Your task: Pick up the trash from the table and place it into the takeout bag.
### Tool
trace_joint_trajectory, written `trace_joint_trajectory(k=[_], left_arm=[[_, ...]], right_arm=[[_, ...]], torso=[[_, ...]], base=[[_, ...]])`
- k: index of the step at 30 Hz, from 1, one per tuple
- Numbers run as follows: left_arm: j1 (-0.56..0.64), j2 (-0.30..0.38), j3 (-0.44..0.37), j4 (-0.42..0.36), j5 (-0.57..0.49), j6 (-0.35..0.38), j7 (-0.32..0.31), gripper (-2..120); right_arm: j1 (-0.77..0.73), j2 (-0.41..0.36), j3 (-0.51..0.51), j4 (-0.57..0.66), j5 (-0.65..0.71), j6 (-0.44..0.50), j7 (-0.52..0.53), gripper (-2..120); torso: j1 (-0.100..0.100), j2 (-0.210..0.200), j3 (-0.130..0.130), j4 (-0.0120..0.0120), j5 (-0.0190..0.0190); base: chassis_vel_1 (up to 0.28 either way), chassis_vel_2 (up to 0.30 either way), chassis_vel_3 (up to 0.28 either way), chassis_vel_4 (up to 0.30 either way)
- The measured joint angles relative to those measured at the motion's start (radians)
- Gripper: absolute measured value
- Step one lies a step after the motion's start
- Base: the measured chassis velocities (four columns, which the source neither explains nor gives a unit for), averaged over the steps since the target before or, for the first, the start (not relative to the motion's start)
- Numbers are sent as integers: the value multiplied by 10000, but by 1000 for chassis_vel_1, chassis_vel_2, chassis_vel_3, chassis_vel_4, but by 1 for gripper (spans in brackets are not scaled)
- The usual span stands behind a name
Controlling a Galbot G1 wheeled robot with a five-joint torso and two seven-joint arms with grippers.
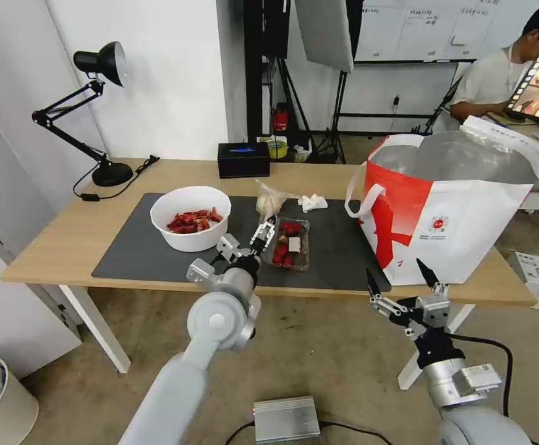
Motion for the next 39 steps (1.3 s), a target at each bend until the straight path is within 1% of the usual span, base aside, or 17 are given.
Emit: trace_joint_trajectory(k=[13, 19, 29, 39], left_arm=[[-24, -17, 142, -228, -87, 19, 27, 100], [-18, 54, 449, -446, -86, 90, 43, 100], [-170, -37, 949, -405, -90, 140, 86, 100], [-408, -106, 1193, -208, -39, 208, 94, 100]], right_arm=[[-22, 15, -1, -5, -6, 27, -1, 100], [-82, 61, 11, 44, -6, 65, 0, 100], [-169, 121, 99, 156, 0, 116, 3, 100], [-282, 165, 212, 199, 18, 262, 5, 100]], torso=[[0, 0, 0, 0, 0], [0, 0, 0, 0, 0], [0, 1, 0, 0, 0], [0, 0, 0, 0, 0]], base=[[0, 0, 0, 0], [0, 0, 0, 0], [0, 0, 0, 0], [0, 0, 0, 0]])
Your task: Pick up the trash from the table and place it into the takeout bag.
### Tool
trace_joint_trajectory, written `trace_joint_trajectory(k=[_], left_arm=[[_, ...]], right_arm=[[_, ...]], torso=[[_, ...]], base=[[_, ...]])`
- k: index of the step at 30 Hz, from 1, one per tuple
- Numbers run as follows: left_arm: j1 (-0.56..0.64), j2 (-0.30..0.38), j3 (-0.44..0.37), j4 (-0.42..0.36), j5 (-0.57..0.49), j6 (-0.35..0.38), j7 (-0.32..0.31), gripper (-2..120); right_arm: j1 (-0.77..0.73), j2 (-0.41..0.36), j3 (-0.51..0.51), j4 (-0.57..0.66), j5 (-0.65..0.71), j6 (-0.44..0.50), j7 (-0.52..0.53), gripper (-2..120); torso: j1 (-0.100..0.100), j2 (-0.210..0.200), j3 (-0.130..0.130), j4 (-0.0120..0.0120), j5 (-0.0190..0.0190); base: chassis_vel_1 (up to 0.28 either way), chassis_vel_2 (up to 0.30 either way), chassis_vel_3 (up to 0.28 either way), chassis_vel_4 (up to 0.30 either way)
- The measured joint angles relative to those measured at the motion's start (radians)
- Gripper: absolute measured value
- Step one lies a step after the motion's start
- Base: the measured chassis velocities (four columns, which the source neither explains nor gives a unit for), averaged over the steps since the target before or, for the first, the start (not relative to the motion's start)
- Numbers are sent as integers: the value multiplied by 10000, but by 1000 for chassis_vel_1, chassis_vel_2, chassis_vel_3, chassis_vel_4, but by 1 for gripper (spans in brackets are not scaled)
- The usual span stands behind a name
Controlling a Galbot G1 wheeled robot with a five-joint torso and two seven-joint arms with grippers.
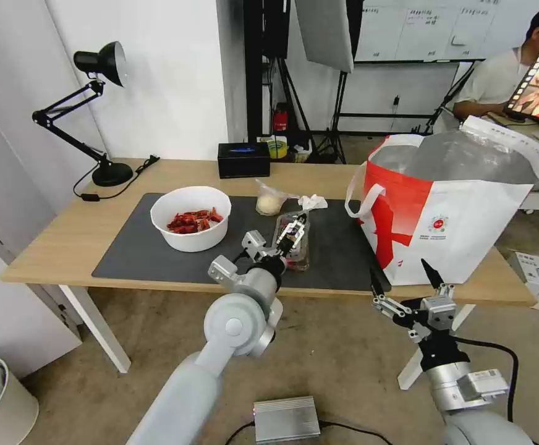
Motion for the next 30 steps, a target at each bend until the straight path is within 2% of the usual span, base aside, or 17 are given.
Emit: trace_joint_trajectory(k=[5, 8, 9, 12, 13, 15, 17, 18, 20, 21, 23, 25, 26, 28, 30], left_arm=[[-100, 71, 78, 137, 263, 141, -2, 96], [-313, 341, 383, 360, 830, 361, 198, 82], [-313, 341, 383, 360, 830, 361, 198, 82], [-546, 706, 755, 610, 1521, 655, 370, 69], [-546, 706, 755, 610, 1521, 655, 370, 69], [-775, 965, 1044, 893, 1838, 775, 458, 57], [-834, 1021, 1113, 963, 1908, 797, 468, 56], [-981, 1159, 1285, 1124, 2080, 890, 484, 47], [-1162, 1301, 1486, 1297, 2381, 985, 487, 40], [-1162, 1301, 1486, 1297, 2381, 985, 487, 40], [-1331, 1396, 1608, 1483, 2673, 1149, 452, 28], [-1400, 1417, 1633, 1568, 2852, 1211, 430, 25], [-1449, 1463, 1677, 1636, 3094, 1257, 429, 19], [-1474, 1508, 1724, 1664, 3266, 1292, 433, 15], [-1501, 1608, 1829, 1687, 3503, 1358, 447, 4]], right_arm=[[-12, -3, 34, 0, 18, 19, 3, 100], [-19, -4, 38, 2, 20, 24, 5, 100], [-19, -4, 38, 2, 20, 24, 5, 100], [-49, -1, 51, 15, 21, 39, 6, 100], [-49, -1, 51, 15, 21, 39, 6, 100], [-62, -10, 69, 21, 25, 50, 8, 100], [-64, -12, 72, 20, 27, 52, 8, 100], [-64, -15, 81, 21, 32, 55, 9, 100], [-64, -15, 88, 21, 38, 56, 12, 100], [-64, -15, 88, 21, 38, 56, 12, 100], [-64, -15, 104, 23, 43, 56, 14, 100], [-64, -12, 116, 24, 46, 56, 16, 100], [-64, -10, 128, 25, 48, 56, 17, 100], [-63, -11, 134, 25, 50, 56, 17, 100], [-42, -30, 137, 26, 75, 53, 19, 100]], torso=[[0, 0, 0, 0, 0], [-1, 0, 0, 0, 0], [-1, 0, 0, 0, 0], [0, 0, 0, -1, 1], [0, 0, 0, -1, 1], [0, 0, 0, 0, 0], [0, 0, 0, 0, 0], [0, 0, 0, 0, 0], [0, 0, 0, 0, 0], [0, 0, 0, 0, 0], [0, 0, 0, 0, -1], [0, 0, 0, 0, 0], [0, 0, 1, -1, 0], [0, 0, 0, 0, 0], [0, 0, 0, 0, 0]], base=[[0, 0, 0, 0], [0, 0, 0, 0], [0, 0, 0, 0], [0, 0, 0, 0], [0, 0, 0, 0], [0, 0, 0, 0], [0, 0, 0, 0], [0, 0, 0, 0], [0, 0, 0, 0], [0, 0, 0, 0], [0, 0, 0, 0], [0, 0, 0, 0], [0, 0, 0, 0], [0, 0, 0, 0], [0, 0, 0, 0]])
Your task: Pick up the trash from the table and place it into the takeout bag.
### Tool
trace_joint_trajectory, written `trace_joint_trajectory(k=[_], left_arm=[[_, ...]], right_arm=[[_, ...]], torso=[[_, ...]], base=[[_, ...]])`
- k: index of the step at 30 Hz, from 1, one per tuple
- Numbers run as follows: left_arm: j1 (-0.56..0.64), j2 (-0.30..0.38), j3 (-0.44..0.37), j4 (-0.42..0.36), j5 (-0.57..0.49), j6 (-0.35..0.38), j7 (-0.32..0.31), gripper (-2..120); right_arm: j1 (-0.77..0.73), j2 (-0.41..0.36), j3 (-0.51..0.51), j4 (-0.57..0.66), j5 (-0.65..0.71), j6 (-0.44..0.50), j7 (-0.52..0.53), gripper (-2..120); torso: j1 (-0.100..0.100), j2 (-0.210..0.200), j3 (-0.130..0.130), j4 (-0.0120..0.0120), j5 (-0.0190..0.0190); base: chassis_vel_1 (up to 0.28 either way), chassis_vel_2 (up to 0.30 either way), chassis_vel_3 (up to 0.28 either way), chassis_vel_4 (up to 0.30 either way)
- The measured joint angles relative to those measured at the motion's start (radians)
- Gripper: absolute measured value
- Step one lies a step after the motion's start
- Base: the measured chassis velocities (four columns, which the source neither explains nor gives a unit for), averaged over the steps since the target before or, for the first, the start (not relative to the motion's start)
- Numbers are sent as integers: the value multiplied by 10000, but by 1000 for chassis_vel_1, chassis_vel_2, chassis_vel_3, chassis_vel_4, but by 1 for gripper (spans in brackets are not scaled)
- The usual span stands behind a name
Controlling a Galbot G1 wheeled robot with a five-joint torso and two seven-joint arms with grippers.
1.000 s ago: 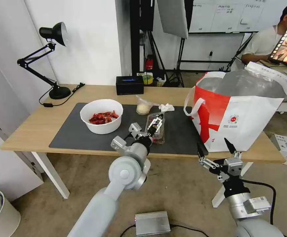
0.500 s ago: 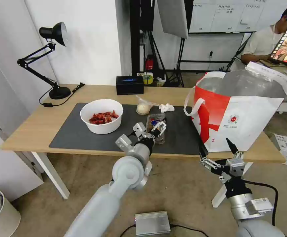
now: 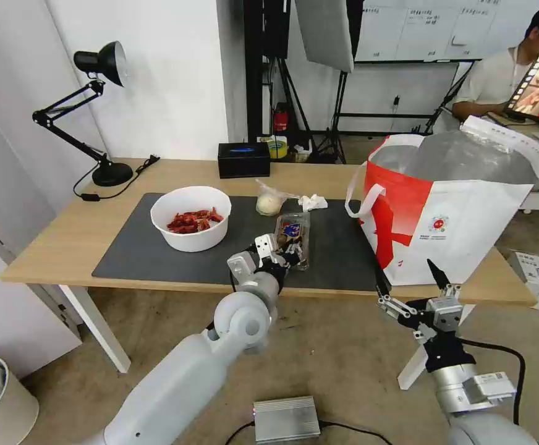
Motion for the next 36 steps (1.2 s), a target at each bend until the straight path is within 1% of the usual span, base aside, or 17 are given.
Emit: trace_joint_trajectory(k=[2, 4, 5, 7, 8, 10, 11, 14, 15, 18, 19, 22, 23, 26, 27, 30, 36], left_arm=[[-4, 45, 43, 9, 68, 24, 5, 1], [-3, 146, 139, 39, 265, 68, 101, 0], [-3, 146, 139, 39, 265, 68, 101, 0], [-20, 179, 239, 66, 318, 115, 180, 0], [-20, 179, 239, 66, 318, 115, 180, 0], [-31, 205, 316, 97, 382, 135, 204, 0], [-31, 205, 316, 97, 382, 135, 204, 0], [-35, 234, 386, 173, 456, 141, 208, 0], [-35, 234, 386, 173, 456, 141, 208, 0], [-41, 261, 411, 213, 459, 141, 208, 0], [-41, 261, 411, 213, 459, 141, 208, 0], [-46, 266, 445, 251, 452, 130, 198, 0], [-46, 266, 445, 251, 452, 130, 198, 0], [-193, 131, 648, 494, 428, 88, 175, 0], [-193, 131, 648, 494, 428, 88, 175, 0], [-522, -97, 1073, 744, 330, 53, 180, 0], [-615, -94, 1104, 874, 223, -63, 168, 0]], right_arm=[[8, -42, -23, 12, 124, -48, 12, 100], [73, -294, -161, 258, 1082, -698, 174, 100], [73, -294, -161, 258, 1082, -698, 174, 100], [255, -529, -164, 431, 2008, -1311, 405, 100], [255, -529, -164, 431, 2008, -1311, 405, 100], [460, -721, -172, 589, 3068, -1943, 700, 100], [460, -721, -172, 589, 3068, -1943, 700, 100], [825, -997, -256, 683, 4663, -2729, 1162, 100], [825, -997, -256, 683, 4663, -2729, 1162, 100], [1151, -1201, -345, 671, 5931, -3229, 1546, 100], [1151, -1201, -345, 671, 5931, -3229, 1546, 100], [1532, -1379, -456, 559, 7200, -3507, 1904, 100], [1532, -1379, -456, 559, 7200, -3507, 1904, 100], [1744, -1383, -482, 488, 8379, -3620, 2267, 100], [1744, -1383, -482, 488, 8379, -3620, 2267, 100], [1911, -1251, -281, 482, 9533, -3832, 2713, 100], [2596, -1285, -361, 141, 10339, -4133, 2995, 100]], torso=[[0, 0, 0, 0, 0], [0, 1, 0, 0, 0], [0, 1, 0, 0, 0], [0, 0, 0, 1, 0], [0, 0, 0, 1, 0], [1, 0, 0, -1, 0], [1, 0, 0, -1, 0], [0, 0, 0, 0, 0], [0, 0, 0, 0, 0], [0, 0, 0, 0, 0], [0, 0, 0, 0, 0], [1, 0, 0, 0, 0], [1, 0, 0, 0, 0], [0, 0, 1, 3, 1], [0, 0, 1, 3, 1], [0, 0, 0, -7, 0], [0, 1, 1, 1, 1]], base=[[0, 0, 0, 0], [0, 0, 0, 0], [0, 0, 0, 0], [0, 0, 0, 0], [0, 0, 0, 0], [0, 0, 0, 0], [0, 0, 0, 0], [0, 0, 0, 0], [0, 0, 0, 0], [0, 0, 0, 0], [0, 0, 0, 0], [0, 0, 0, 0], [0, 0, 0, 0], [0, 0, 0, 0], [0, 0, 0, 0], [0, 0, 0, 0], [0, 0, 0, 0]])
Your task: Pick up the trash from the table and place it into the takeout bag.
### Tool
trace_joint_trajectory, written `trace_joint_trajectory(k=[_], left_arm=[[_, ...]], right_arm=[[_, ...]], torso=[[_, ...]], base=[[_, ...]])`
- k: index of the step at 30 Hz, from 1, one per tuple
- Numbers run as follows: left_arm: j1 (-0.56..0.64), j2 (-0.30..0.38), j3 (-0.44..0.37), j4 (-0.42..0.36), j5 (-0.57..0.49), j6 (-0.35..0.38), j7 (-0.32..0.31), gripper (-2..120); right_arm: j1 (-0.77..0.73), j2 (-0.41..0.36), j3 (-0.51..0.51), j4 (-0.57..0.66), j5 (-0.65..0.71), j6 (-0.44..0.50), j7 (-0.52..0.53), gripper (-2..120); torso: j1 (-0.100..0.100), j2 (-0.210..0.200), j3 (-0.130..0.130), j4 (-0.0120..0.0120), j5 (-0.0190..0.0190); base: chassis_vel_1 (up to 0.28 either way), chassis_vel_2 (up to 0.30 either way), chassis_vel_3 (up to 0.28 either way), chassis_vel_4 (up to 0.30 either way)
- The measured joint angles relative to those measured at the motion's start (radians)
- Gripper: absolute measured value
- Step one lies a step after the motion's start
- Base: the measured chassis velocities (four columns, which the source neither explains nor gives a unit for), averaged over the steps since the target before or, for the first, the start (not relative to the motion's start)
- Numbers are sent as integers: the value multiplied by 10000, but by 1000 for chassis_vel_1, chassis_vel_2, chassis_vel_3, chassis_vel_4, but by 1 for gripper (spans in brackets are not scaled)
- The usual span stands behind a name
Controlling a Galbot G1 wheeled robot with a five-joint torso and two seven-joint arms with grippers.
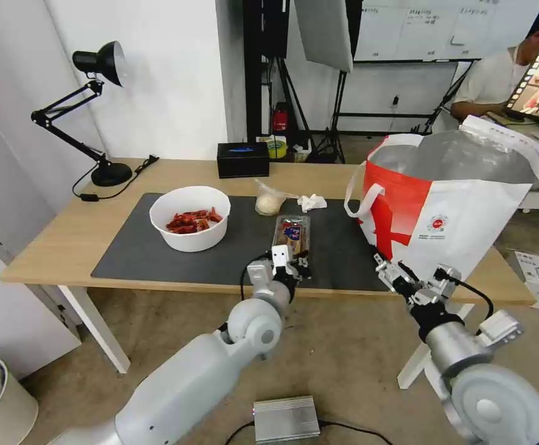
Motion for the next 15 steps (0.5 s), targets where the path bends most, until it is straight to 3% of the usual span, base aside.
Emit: trace_joint_trajectory(k=[15], left_arm=[[108, 64, -203, -56, -120, -95, -129, 0]], right_arm=[[1090, -55, -438, -912, 748, -292, 226, 100]], torso=[[0, 0, 0, -1, 0]], base=[[0, 0, 0, 0]])
